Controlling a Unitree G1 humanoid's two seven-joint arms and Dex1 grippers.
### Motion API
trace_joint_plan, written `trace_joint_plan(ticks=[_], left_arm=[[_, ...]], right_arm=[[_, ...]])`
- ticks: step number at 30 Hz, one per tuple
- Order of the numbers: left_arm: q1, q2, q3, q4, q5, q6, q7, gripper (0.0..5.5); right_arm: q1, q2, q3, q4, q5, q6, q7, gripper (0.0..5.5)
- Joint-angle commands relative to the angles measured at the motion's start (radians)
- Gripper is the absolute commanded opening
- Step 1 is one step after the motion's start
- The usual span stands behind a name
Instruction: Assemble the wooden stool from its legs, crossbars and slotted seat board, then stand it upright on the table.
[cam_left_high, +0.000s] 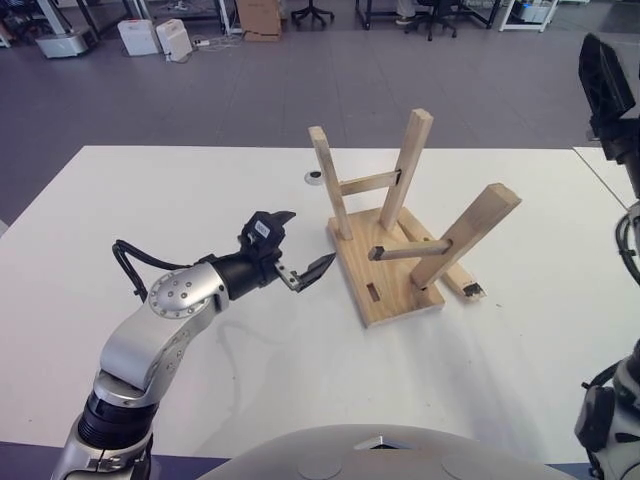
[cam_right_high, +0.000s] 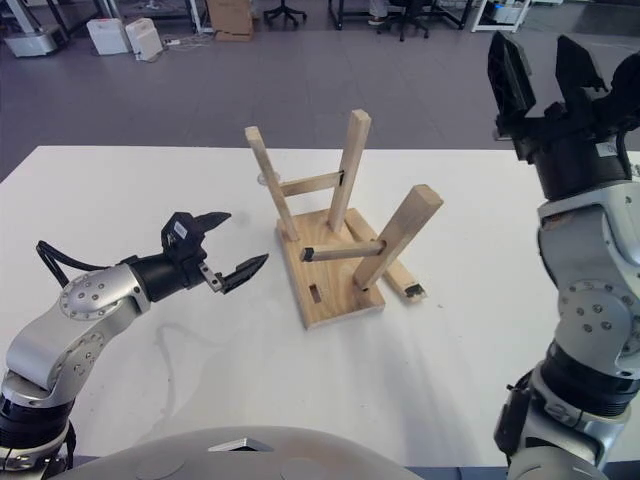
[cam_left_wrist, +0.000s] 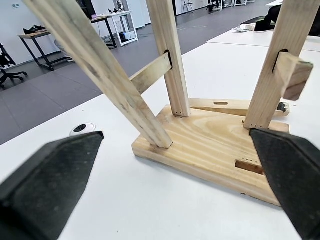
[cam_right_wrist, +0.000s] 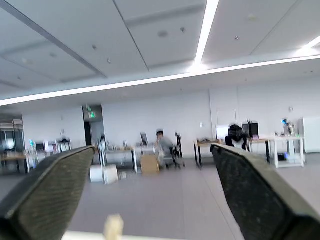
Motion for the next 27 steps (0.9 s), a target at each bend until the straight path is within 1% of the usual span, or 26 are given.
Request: trace_joint_plan(ticks=[1,4,6,9,11,15,18,20,22,23,25,26,27], left_arm=[[-0.050,-0.029,0.039,0.041,0.007,-0.009,0.026,5.39],[-0.101,-0.078,0.079,0.085,-0.012,-0.003,0.064,5.39],[-0.119,-0.092,0.088,0.101,-0.015,0.001,0.073,5.39],[-0.127,-0.093,0.075,0.115,0.002,0.000,0.070,5.39],[-0.135,-0.097,0.068,0.121,0.006,0.002,0.071,5.39],[-0.143,-0.102,0.055,0.131,0.013,0.001,0.068,5.39],[-0.159,-0.116,0.067,0.136,-0.006,0.007,0.073,5.39],[-0.192,-0.144,0.110,0.138,-0.058,0.025,0.085,5.39],[-0.275,-0.177,0.178,0.140,-0.157,0.076,0.106,5.40],[-0.344,-0.196,0.217,0.149,-0.215,0.104,0.129,5.40],[-0.515,-0.250,0.286,0.208,-0.313,0.139,0.206,5.40],[-0.593,-0.279,0.315,0.247,-0.360,0.153,0.246,5.40],[-0.665,-0.314,0.342,0.293,-0.414,0.162,0.287,5.40]], right_arm=[[0.164,0.026,0.127,0.129,-0.130,-0.007,0.124,4.31],[0.255,0.043,0.326,0.235,-0.293,-0.047,0.230,4.31],[0.279,0.045,0.418,0.290,-0.372,-0.069,0.287,4.31],[0.281,0.070,0.488,0.387,-0.456,-0.056,0.316,4.31],[0.269,0.085,0.511,0.437,-0.508,-0.057,0.310,3.91],[0.239,0.106,0.530,0.462,-0.554,-0.055,0.336,3.15],[0.218,0.122,0.531,0.486,-0.584,-0.060,0.336,2.53],[0.204,0.137,0.500,0.506,-0.584,-0.065,0.325,2.13],[0.164,0.149,0.395,0.514,-0.529,-0.072,0.309,2.07],[0.128,0.134,0.331,0.518,-0.514,-0.092,0.300,2.07],[0.016,0.061,0.224,0.522,-0.506,-0.150,0.312,2.07],[-0.039,0.027,0.193,0.517,-0.504,-0.172,0.331,2.07],[-0.094,0.003,0.189,0.499,-0.505,-0.193,0.360,2.07]])
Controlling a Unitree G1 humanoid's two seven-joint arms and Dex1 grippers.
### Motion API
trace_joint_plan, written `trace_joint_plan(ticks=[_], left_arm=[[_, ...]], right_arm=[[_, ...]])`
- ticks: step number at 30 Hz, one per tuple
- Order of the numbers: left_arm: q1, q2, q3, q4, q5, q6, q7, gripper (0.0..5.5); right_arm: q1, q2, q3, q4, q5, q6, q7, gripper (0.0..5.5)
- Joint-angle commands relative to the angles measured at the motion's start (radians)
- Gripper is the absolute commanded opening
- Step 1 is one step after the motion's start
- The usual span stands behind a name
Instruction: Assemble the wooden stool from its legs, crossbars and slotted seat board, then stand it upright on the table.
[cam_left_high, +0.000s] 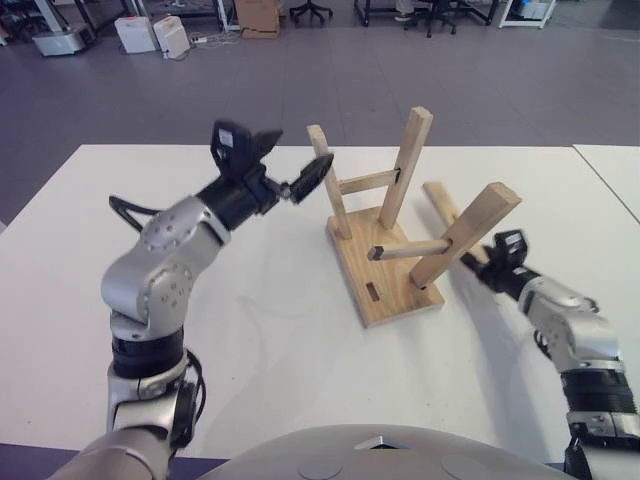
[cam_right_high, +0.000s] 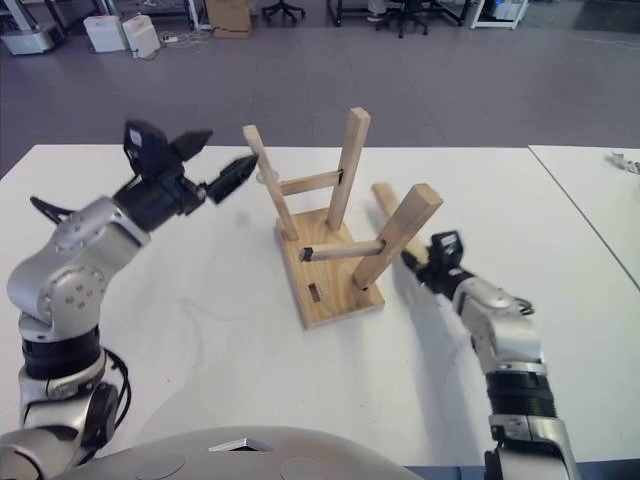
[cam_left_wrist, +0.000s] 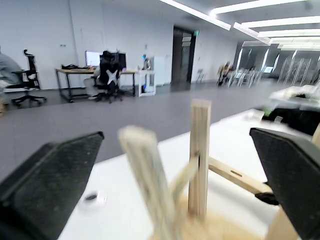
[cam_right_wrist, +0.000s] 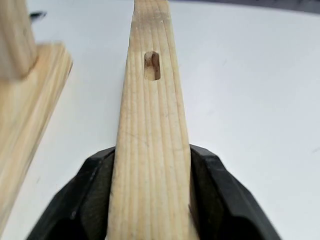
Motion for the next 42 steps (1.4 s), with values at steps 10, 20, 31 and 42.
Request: trace_joint_plan(ticks=[10,20,31,42], left_arm=[[-0.644,-0.284,0.197,0.445,-0.487,-0.031,0.294,4.68],[-0.623,-0.239,0.182,0.431,-0.511,-0.057,0.293,2.91],[-0.619,-0.201,0.156,0.442,-0.487,-0.072,0.276,1.09],[-0.402,-0.031,0.261,0.277,-0.535,-0.015,0.384,1.02]], right_arm=[[-0.579,-0.068,0.114,-0.427,0.088,-0.120,0.222,2.07],[-0.554,0.001,0.120,-0.482,0.102,-0.072,0.171,2.07],[-0.559,0.014,0.128,-0.501,0.076,-0.058,0.157,2.07],[-0.561,-0.099,-0.123,-0.361,0.167,0.117,0.080,3.39]])
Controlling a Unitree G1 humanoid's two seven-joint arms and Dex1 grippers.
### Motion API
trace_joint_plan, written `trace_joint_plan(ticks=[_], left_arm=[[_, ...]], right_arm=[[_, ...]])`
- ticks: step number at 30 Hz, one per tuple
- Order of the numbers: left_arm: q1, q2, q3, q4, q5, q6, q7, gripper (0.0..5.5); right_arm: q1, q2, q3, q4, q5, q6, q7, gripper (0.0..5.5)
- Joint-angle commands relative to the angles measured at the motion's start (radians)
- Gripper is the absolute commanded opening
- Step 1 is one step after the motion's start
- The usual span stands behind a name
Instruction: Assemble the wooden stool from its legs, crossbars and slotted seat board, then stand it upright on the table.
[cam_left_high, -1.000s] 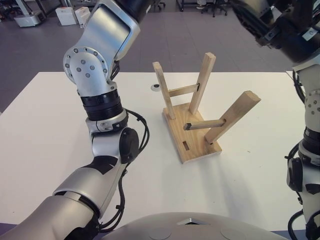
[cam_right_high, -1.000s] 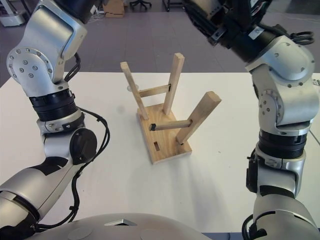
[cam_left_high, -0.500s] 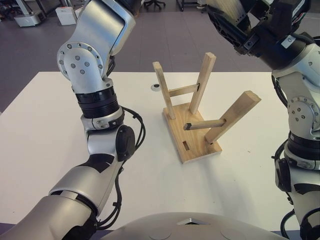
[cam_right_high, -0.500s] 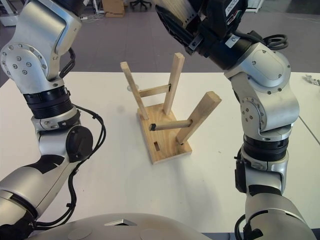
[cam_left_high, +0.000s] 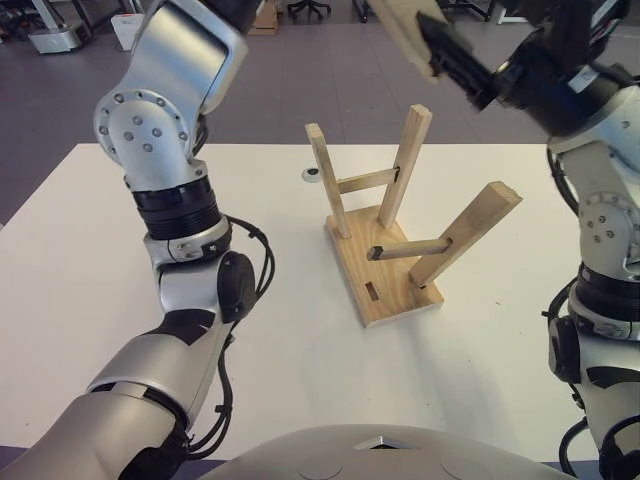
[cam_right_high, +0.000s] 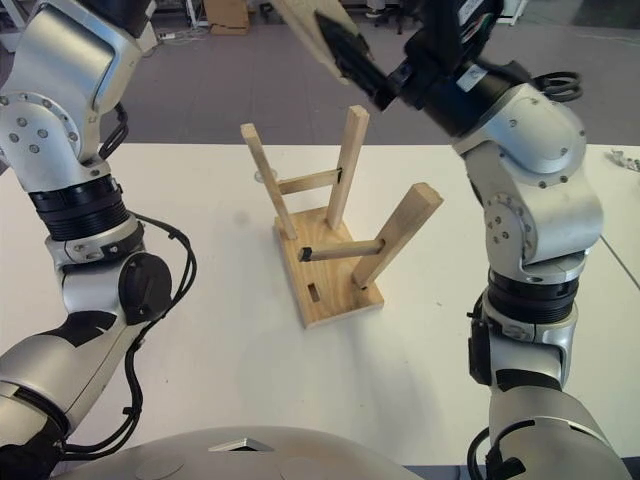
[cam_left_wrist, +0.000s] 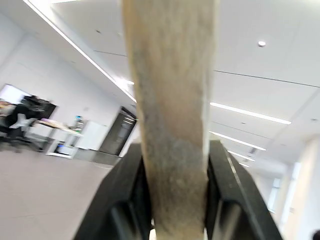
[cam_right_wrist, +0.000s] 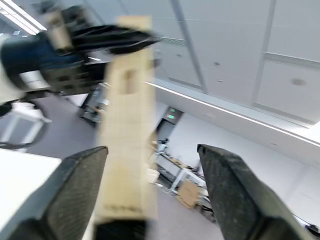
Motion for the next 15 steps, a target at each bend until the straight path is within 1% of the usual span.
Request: trace_joint_plan(ticks=[1,3,5,7,9,11,12,13,15], left_arm=[[0.194,0.108,0.076,-0.155,-0.089,0.076,0.093,1.02],[0.345,0.148,0.106,-0.252,-0.168,0.117,0.147,1.02],[0.468,0.183,0.111,-0.328,-0.226,0.142,0.188,1.02],[0.626,0.173,0.082,-0.426,-0.233,0.143,0.247,1.02],[0.752,0.131,0.024,-0.505,-0.186,0.121,0.319,1.02],[0.862,0.047,-0.059,-0.558,-0.106,0.073,0.385,1.02],[0.918,-0.005,-0.091,-0.571,-0.067,0.041,0.413,1.02],[0.976,-0.055,-0.121,-0.583,-0.017,0.005,0.433,1.02],[1.061,-0.127,-0.159,-0.598,0.057,-0.062,0.446,1.02]], right_arm=[[0.062,-0.127,-0.159,0.128,0.033,0.124,0.008,3.39],[0.236,-0.180,-0.187,0.168,0.015,0.160,0.069,3.39],[0.409,-0.198,-0.159,0.182,-0.022,0.147,0.129,3.39],[0.579,-0.175,-0.037,0.207,-0.134,0.079,0.129,3.39],[0.706,-0.154,0.126,0.225,-0.285,-0.002,0.095,3.39],[0.762,-0.134,0.244,0.274,-0.400,-0.074,0.070,3.39],[0.772,-0.144,0.305,0.305,-0.479,-0.128,0.060,3.39],[0.772,-0.139,0.345,0.322,-0.519,-0.164,0.063,3.39],[0.763,-0.117,0.384,0.326,-0.544,-0.211,0.087,3.39]])
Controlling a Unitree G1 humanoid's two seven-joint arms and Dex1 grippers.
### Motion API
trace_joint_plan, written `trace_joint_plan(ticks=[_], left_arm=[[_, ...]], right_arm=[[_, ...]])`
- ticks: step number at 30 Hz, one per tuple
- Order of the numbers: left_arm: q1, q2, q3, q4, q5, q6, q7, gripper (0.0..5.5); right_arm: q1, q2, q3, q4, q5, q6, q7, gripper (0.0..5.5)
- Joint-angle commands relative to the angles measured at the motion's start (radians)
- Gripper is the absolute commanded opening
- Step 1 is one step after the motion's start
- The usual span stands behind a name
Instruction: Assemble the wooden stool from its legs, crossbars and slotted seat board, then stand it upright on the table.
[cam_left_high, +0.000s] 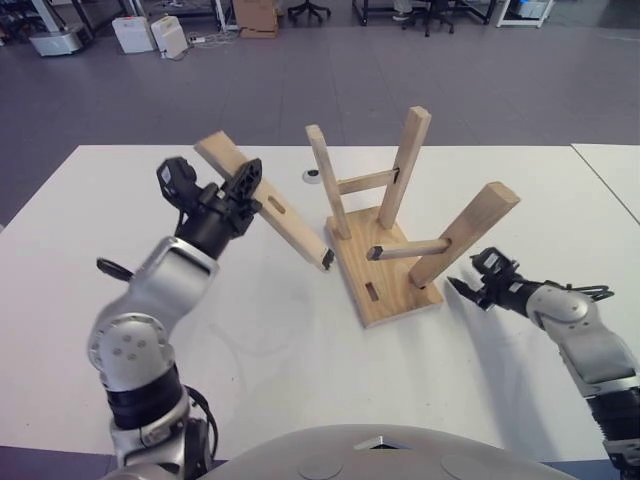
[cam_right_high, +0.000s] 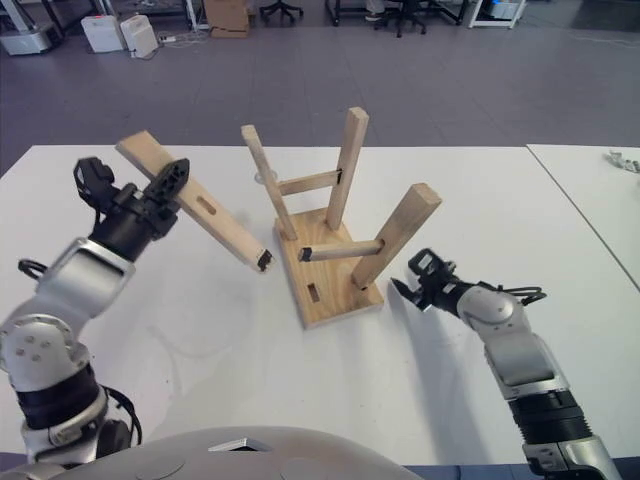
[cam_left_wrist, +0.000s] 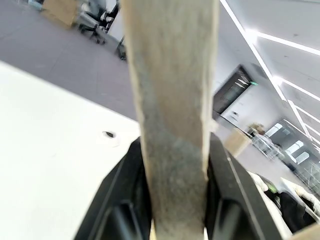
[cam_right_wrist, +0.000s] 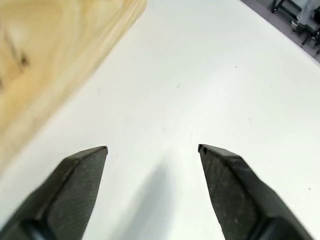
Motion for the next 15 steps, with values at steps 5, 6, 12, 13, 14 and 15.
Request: trace_joint_plan(ticks=[5,6,12,13,14,15], left_arm=[[0.212,-0.194,-0.120,-0.027,0.236,-0.209,-0.009,1.02],[0.217,-0.210,-0.127,-0.021,0.259,-0.235,-0.017,1.02],[0.205,-0.195,-0.181,0.035,0.434,-0.325,-0.125,1.02],[0.200,-0.177,-0.199,0.059,0.488,-0.341,-0.156,1.02],[0.193,-0.165,-0.209,0.082,0.532,-0.358,-0.181,1.02],[0.183,-0.159,-0.214,0.108,0.563,-0.374,-0.203,1.02]], right_arm=[[-0.036,0.052,0.140,0.006,-0.080,-0.118,0.080,3.39],[-0.048,0.064,0.160,-0.005,-0.086,-0.116,0.089,3.39],[-0.090,0.122,0.221,-0.046,-0.108,-0.118,0.112,3.39],[-0.094,0.129,0.226,-0.056,-0.109,-0.119,0.116,3.39],[-0.097,0.134,0.229,-0.061,-0.111,-0.121,0.120,3.39],[-0.100,0.136,0.230,-0.062,-0.113,-0.125,0.124,3.39]])
